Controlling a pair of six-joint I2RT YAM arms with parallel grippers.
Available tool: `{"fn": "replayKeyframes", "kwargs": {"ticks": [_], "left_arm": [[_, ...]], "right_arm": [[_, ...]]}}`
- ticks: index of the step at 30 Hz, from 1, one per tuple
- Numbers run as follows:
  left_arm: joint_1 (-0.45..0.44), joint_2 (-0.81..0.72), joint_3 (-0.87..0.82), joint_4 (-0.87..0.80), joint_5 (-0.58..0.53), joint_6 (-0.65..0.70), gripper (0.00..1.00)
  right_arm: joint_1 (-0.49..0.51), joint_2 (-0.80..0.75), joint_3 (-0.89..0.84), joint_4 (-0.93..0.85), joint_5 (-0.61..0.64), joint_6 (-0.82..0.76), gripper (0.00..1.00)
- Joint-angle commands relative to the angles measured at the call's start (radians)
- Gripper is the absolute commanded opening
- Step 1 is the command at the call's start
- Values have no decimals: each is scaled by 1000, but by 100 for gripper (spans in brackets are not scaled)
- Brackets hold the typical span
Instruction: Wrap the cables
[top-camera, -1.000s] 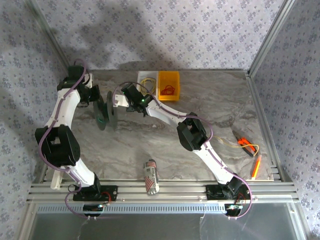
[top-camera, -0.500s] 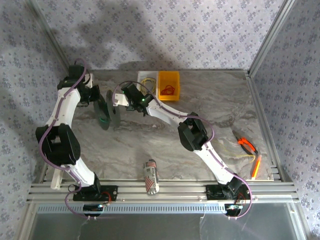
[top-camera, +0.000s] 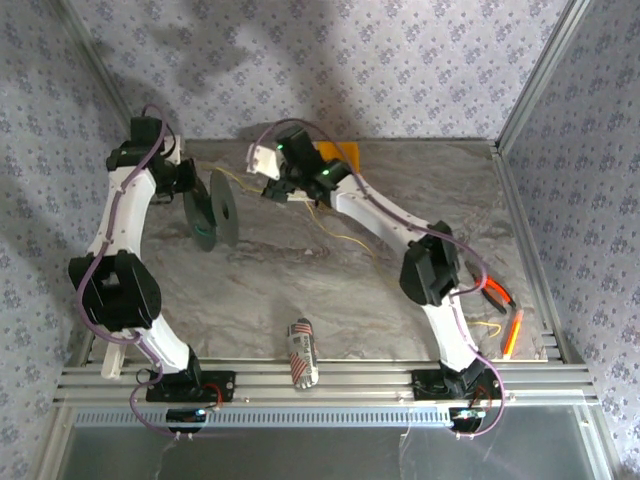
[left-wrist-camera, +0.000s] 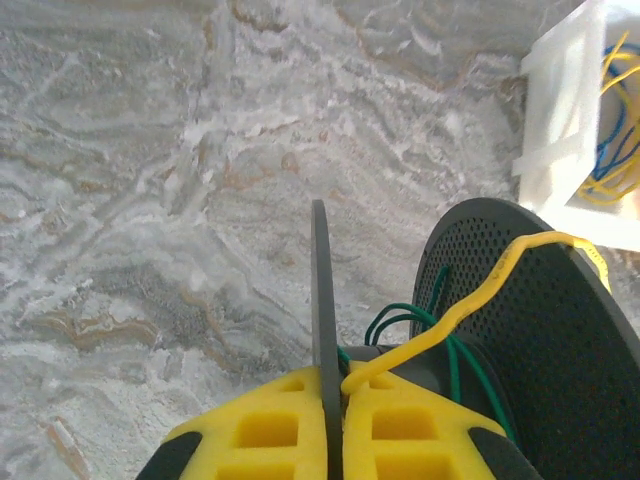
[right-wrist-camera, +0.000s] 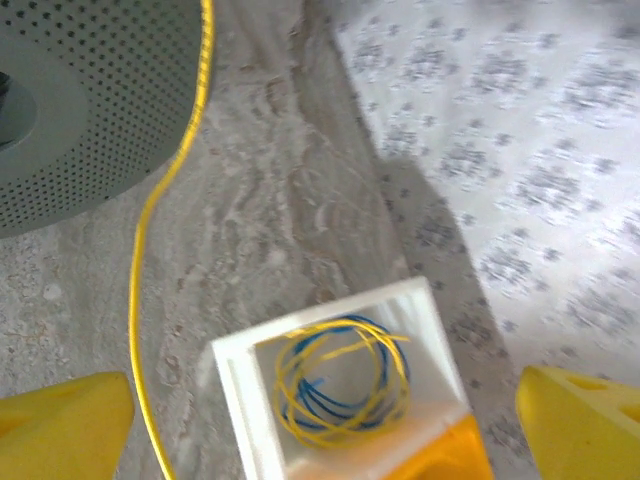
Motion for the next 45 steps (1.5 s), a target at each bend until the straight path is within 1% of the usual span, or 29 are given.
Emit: {"fn": "replayKeyframes", "kwargs": {"ticks": [1, 3, 5, 7, 8, 10, 16, 19, 21, 22, 23, 24, 25, 26, 27, 29, 30, 36, 38, 40, 45], "left_arm": [[-6, 1, 111, -26, 55, -12, 0], [-9, 1, 158, -45, 71, -12, 0], [-16, -5, 202, -62, 75, -11, 0], [-25, -18, 234, -66, 80, -7, 0], [-31, -23, 248, -66, 81, -6, 0], [-40, -31, 279, -76, 86, -7, 0], [-55, -35, 366, -106, 94, -18, 0], [-56, -42, 392, -116, 107, -21, 0], [-59, -53, 396, -118, 113, -24, 0], [-59, -61, 395, -116, 119, -25, 0], [-61, -69, 393, -116, 123, -27, 0], [-61, -79, 391, -116, 124, -27, 0], [-61, -92, 387, -115, 127, -27, 0], [-61, -106, 383, -113, 128, -27, 0], [-60, -117, 379, -115, 128, -25, 0], [-55, -145, 367, -116, 128, -19, 0], [-54, -157, 358, -116, 130, -18, 0], [-50, -242, 254, -105, 184, -4, 0], [-51, -284, 186, -94, 207, -2, 0], [-50, -325, 132, -82, 232, 2, 0], [-49, -397, 68, -109, 300, 28, 0]], "right_arm": [[-50, -117, -98, -11, -40, 73, 100], [-86, -184, -187, 7, -56, 114, 100], [-128, -250, -292, 22, -118, 147, 100], [-173, -310, -398, 53, -191, 213, 100], [-189, -332, -445, 72, -218, 236, 99], [-202, -350, -506, 88, -232, 256, 99], [-198, -309, -569, 131, -268, 319, 96], [-194, -264, -557, 147, -249, 360, 94], [-193, -234, -551, 164, -223, 386, 90], [-193, -217, -545, 172, -200, 398, 87], [-194, -199, -534, 173, -169, 407, 81], [-193, -184, -519, 166, -138, 411, 72], [-193, -166, -497, 149, -100, 414, 58], [-194, -152, -475, 131, -61, 412, 39], [-193, -145, -460, 117, -22, 410, 25], [-193, -144, -418, 80, 35, 409, 3], [-191, -149, -398, 60, 53, 399, 0], [-167, -209, -259, -41, 115, 307, 0], [-164, -210, -193, -64, 130, 273, 0], [-174, -183, -105, -108, 142, 265, 0], [-227, -34, 152, -249, 173, 266, 0]]}}
